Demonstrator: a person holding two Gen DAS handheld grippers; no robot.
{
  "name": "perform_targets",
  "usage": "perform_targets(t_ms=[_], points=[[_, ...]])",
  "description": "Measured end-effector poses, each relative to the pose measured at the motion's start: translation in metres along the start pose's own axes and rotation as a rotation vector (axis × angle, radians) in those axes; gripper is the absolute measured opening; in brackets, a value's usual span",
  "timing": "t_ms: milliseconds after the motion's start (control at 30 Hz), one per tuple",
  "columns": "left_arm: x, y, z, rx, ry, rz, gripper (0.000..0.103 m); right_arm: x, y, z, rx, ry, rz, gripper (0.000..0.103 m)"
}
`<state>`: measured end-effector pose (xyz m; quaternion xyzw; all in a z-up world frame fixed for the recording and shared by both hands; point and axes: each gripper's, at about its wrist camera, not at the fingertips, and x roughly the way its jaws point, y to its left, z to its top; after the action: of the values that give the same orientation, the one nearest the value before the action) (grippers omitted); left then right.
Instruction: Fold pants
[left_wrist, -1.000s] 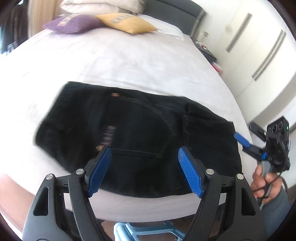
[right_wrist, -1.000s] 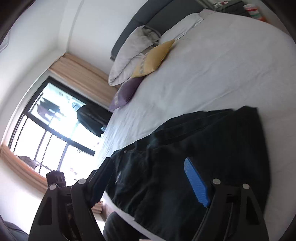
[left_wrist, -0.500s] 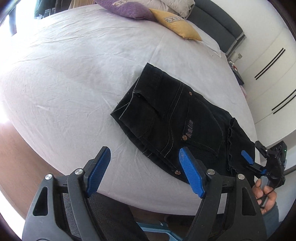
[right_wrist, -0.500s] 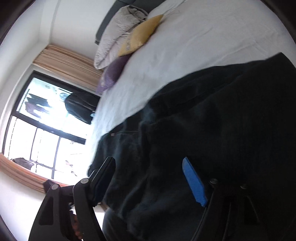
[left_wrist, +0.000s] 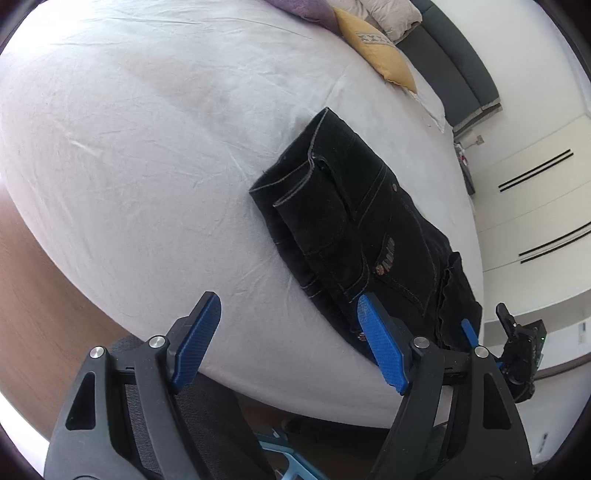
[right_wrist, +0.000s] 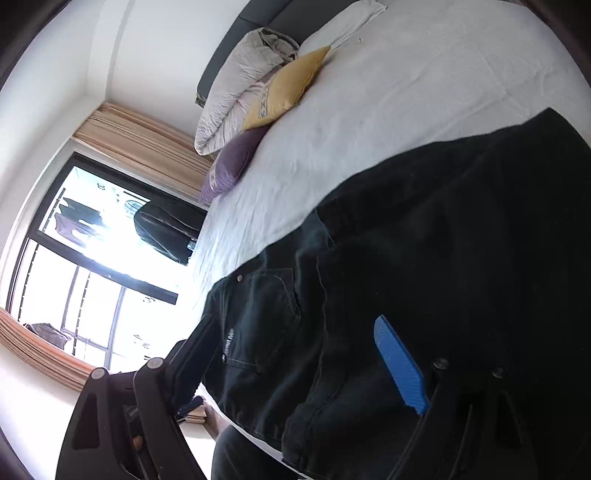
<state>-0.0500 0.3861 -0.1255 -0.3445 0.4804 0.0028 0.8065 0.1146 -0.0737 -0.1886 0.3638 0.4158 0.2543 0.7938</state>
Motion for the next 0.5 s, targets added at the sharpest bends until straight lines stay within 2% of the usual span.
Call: perform_targets(t_ms=[167,300,400,500], points=[[0.016,0.014,0.003,-0.099,-0.009,-0.098,0.075,0.001,-0.003,0.0,0.032,0.01,0.039,0.088],[0.021,0.022,0.009,-0.169,-0.041,-0.161,0.078,-0.005,-0.016,0.001,0.078,-0.019,0.057,0.088],[0.02,0.018,0.013,-0.169,-0.067,-0.171,0.078,-0.008,-0.027,0.004,0.102,-0.04,0.085,0.088],[0.021,0.011,0.016,-0.162,-0.085,-0.176,0.078,-0.001,-0.034,0.006,0.106,-0.021,0.065,0.088]])
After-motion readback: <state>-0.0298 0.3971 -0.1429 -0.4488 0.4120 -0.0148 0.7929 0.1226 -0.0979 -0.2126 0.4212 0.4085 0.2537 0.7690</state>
